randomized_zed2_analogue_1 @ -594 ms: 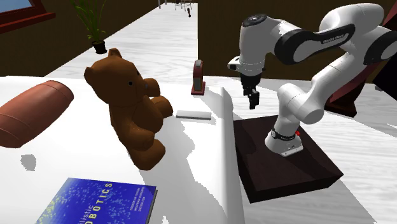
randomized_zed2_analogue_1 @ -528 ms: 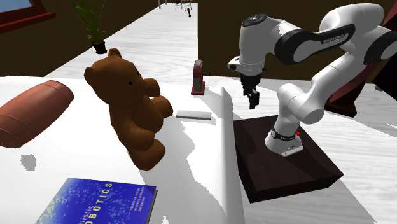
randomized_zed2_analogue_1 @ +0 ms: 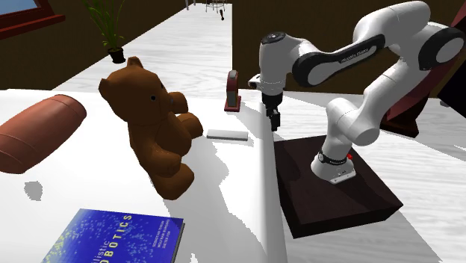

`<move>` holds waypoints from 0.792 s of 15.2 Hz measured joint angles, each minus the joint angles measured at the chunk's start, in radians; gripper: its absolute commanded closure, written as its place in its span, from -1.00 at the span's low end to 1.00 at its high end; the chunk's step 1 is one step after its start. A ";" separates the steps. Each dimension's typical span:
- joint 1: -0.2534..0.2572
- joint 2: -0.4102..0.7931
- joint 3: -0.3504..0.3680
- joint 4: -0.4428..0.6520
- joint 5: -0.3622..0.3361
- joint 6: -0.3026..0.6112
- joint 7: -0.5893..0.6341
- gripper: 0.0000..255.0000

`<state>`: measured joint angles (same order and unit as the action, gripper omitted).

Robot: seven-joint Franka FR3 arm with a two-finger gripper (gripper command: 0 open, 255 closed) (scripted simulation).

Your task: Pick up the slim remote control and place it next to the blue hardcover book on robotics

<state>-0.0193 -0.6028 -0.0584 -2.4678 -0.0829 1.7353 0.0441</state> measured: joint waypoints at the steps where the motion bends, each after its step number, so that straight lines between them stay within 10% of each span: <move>1: -0.004 0.024 -0.011 0.005 -0.005 0.028 -0.011 -1.00; 12: -0.043 0.367 -0.137 0.098 -0.011 0.364 -0.157 -1.00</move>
<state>-0.0624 -0.2353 -0.1955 -2.3694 -0.0940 2.0997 -0.1132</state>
